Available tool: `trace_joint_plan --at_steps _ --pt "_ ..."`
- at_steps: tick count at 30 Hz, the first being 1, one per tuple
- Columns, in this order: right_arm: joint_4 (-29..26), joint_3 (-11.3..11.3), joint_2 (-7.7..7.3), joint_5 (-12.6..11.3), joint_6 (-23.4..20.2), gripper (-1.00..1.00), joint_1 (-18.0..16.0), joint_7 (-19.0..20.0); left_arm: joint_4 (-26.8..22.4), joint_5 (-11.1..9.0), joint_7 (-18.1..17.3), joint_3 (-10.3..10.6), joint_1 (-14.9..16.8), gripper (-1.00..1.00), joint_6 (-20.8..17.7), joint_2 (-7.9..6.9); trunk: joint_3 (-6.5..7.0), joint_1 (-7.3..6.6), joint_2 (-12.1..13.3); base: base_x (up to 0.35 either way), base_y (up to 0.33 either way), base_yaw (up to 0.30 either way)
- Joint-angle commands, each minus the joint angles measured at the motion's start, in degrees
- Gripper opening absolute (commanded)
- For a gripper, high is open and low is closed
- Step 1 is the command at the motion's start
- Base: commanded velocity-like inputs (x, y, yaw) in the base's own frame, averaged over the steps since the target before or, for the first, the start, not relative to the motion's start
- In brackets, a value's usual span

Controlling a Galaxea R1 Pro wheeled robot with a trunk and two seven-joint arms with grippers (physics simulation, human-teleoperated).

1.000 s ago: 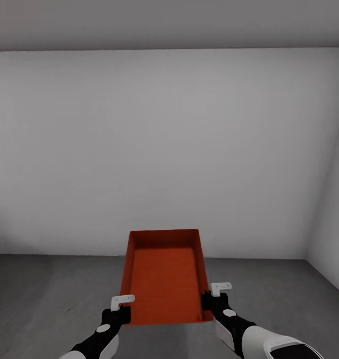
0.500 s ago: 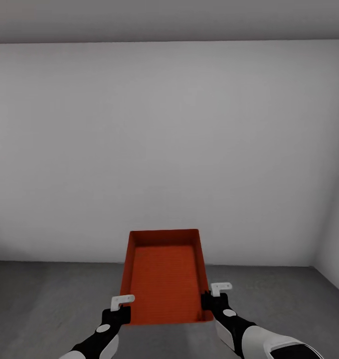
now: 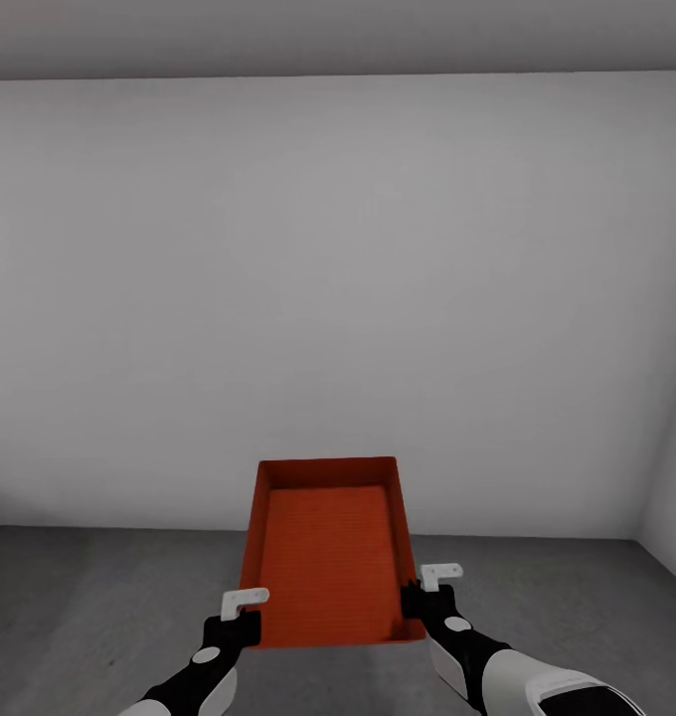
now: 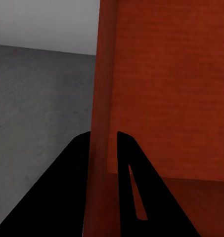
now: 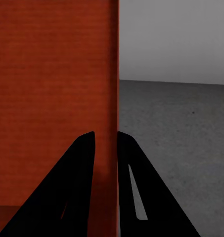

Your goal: Move the two storage containers from the living room to the garage. In the garage, place one container on the floor and stack the other container on top of it (either order is fine).

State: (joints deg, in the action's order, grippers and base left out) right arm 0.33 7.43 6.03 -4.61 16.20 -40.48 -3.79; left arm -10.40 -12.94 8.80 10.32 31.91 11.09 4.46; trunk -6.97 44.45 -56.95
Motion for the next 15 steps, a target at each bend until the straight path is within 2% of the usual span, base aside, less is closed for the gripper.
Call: trace_joint_plan --at_steps 1,15 --pt "0.2 -1.7 0.03 -0.1 0.1 -1.0 0.0 0.1 -0.3 0.3 -0.3 -0.1 0.1 -1.0 0.9 0.02 -0.09 0.01 -0.1 0.003 0.0 0.0" --pt "0.2 -1.7 0.06 -0.1 0.1 -1.0 0.0 -0.2 -0.3 0.3 -0.3 -0.1 0.1 -1.0 0.9 0.02 -0.23 0.01 -0.1 0.0 0.0 0.0"
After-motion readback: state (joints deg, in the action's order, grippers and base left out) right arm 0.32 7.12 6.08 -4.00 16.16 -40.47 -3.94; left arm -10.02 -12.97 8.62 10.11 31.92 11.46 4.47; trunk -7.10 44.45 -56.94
